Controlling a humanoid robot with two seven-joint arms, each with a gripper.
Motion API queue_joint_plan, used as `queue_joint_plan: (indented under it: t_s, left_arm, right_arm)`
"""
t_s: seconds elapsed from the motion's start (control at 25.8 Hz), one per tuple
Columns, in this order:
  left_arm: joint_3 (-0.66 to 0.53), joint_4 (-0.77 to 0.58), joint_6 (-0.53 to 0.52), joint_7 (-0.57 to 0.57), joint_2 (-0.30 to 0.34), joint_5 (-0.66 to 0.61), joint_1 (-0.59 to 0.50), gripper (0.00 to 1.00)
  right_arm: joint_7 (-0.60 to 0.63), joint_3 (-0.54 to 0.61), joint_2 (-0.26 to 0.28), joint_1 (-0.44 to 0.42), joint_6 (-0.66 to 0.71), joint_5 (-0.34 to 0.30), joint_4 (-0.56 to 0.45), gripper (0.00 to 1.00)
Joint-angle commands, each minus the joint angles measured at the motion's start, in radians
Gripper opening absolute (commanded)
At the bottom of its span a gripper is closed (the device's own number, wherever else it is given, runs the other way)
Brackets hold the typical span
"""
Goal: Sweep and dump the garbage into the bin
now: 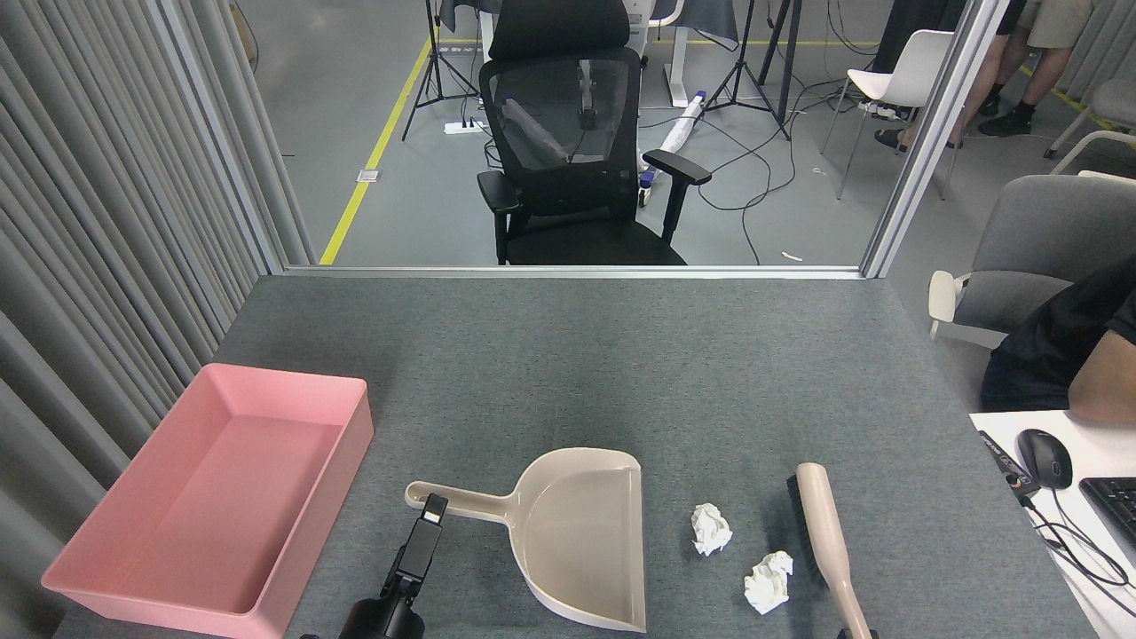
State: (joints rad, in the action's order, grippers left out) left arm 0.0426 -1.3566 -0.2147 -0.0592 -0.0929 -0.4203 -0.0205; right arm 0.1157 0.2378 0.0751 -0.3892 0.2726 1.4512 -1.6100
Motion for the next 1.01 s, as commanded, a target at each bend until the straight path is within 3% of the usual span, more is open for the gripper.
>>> queue_joint_plan:
  t_s: [0.0, 0.46, 0.5, 0.58, 0.74, 0.97]
  left_arm:
    - [0.002, 0.034, -0.008, 0.004, -0.007, 0.0, 0.019, 0.99]
    - [-0.003, 0.18, -0.066, -0.005, -0.018, 0.0, 0.12, 0.96]
    - [-0.003, 0.186, -0.068, -0.008, -0.018, 0.0, 0.126, 0.94]
    - [-0.006, 0.191, -0.078, -0.013, -0.021, 0.003, 0.129, 0.81]
    - [-0.01, 0.194, -0.086, -0.04, -0.021, 0.006, 0.139, 0.71]
    - [-0.015, 0.278, -0.104, -0.034, -0.022, 0.003, 0.174, 0.75]
  right_arm:
    - [0.001, -0.005, 0.002, -0.005, -0.003, 0.0, -0.001, 0.13]
    - [0.021, -0.008, 0.005, -0.014, -0.001, -0.003, -0.002, 0.14]
    - [0.021, -0.008, 0.005, -0.016, -0.001, -0.003, -0.002, 0.14]
    - [0.024, -0.006, 0.006, -0.017, 0.0, -0.005, -0.002, 0.14]
    - [0.035, -0.009, 0.006, -0.019, 0.002, -0.005, -0.002, 0.14]
    - [0.035, -0.009, 0.006, -0.019, 0.002, -0.005, -0.001, 0.14]
